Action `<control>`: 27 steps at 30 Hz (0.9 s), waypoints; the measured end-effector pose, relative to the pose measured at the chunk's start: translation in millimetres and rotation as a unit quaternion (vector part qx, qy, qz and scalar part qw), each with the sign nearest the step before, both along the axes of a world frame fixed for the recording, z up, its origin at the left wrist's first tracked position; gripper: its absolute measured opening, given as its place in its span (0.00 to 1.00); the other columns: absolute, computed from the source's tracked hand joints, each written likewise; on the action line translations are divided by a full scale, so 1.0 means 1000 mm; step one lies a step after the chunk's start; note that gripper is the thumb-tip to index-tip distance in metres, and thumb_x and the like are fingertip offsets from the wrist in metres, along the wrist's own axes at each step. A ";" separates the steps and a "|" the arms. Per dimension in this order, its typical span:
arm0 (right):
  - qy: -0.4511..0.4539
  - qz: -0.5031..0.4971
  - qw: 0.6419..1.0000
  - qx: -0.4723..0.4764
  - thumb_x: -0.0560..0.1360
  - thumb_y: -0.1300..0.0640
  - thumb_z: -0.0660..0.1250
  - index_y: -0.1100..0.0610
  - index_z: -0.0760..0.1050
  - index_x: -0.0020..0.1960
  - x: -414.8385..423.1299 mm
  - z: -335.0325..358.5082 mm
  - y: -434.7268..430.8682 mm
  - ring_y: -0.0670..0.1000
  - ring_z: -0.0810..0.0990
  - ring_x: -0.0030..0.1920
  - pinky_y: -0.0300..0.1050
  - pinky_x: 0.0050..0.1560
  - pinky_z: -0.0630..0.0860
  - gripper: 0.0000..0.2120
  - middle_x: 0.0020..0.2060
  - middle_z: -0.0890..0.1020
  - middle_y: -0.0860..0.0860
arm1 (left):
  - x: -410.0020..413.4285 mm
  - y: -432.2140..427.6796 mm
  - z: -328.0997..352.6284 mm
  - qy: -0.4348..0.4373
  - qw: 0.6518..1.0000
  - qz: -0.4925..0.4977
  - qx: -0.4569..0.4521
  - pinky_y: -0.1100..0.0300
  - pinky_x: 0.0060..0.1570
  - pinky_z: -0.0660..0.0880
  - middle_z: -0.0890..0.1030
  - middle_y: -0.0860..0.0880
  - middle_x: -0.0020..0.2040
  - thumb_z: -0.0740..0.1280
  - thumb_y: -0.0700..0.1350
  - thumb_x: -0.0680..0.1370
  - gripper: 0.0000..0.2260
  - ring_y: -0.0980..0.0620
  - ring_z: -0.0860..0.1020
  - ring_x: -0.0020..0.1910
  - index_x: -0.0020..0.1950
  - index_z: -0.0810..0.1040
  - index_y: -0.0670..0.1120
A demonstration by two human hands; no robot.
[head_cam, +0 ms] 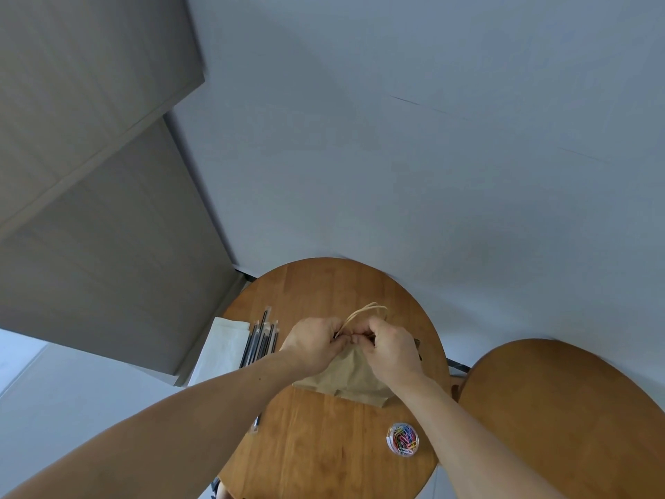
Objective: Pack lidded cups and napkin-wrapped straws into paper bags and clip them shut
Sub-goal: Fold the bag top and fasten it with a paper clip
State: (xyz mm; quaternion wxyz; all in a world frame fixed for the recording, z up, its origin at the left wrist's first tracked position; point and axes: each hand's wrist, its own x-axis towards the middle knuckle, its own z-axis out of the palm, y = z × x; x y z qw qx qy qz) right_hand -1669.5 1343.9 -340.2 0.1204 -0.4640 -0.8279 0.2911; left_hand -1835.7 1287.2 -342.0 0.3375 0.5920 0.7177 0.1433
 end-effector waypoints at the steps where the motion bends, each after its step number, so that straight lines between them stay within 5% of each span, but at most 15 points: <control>1: -0.010 0.006 1.000 -0.004 0.76 0.53 0.70 0.55 0.80 0.48 0.001 0.001 0.001 0.49 0.82 0.39 0.51 0.41 0.79 0.05 0.39 0.84 0.47 | 0.000 0.000 -0.001 -0.001 1.000 0.001 -0.002 0.55 0.35 0.69 0.79 0.49 0.37 0.62 0.49 0.80 0.09 0.49 0.77 0.38 0.45 0.77 0.46; 13: -0.156 0.080 0.983 -0.044 0.77 0.48 0.67 0.49 0.82 0.48 -0.006 0.013 0.011 0.48 0.81 0.41 0.43 0.38 0.76 0.07 0.40 0.84 0.46 | 0.006 0.001 0.000 0.027 1.000 -0.012 -0.001 0.63 0.27 0.57 0.69 0.56 0.30 0.62 0.49 0.81 0.16 0.58 0.68 0.29 0.33 0.65 0.54; 19: -0.196 0.100 0.975 -0.025 0.78 0.48 0.65 0.51 0.79 0.48 -0.007 0.017 0.014 0.50 0.81 0.41 0.48 0.42 0.80 0.08 0.40 0.82 0.47 | 0.009 0.002 0.001 0.022 0.999 -0.031 0.011 0.63 0.28 0.59 0.70 0.56 0.31 0.61 0.48 0.82 0.13 0.52 0.71 0.33 0.38 0.68 0.51; 23: -0.072 0.095 0.993 0.001 0.78 0.50 0.66 0.51 0.79 0.55 0.007 0.018 0.004 0.47 0.80 0.47 0.46 0.46 0.79 0.08 0.49 0.80 0.45 | 0.001 0.002 0.005 0.006 0.999 -0.029 0.022 0.60 0.33 0.70 0.79 0.54 0.37 0.65 0.50 0.79 0.06 0.52 0.77 0.38 0.45 0.77 0.50; 27: 0.079 0.082 0.989 0.099 0.75 0.53 0.71 0.53 0.80 0.44 0.035 0.021 -0.006 0.42 0.79 0.38 0.44 0.36 0.79 0.04 0.42 0.81 0.43 | -0.020 -0.004 0.009 -0.020 1.000 0.008 -0.004 0.70 0.37 0.72 0.78 0.65 0.42 0.69 0.55 0.74 0.12 0.65 0.78 0.42 0.57 0.78 0.59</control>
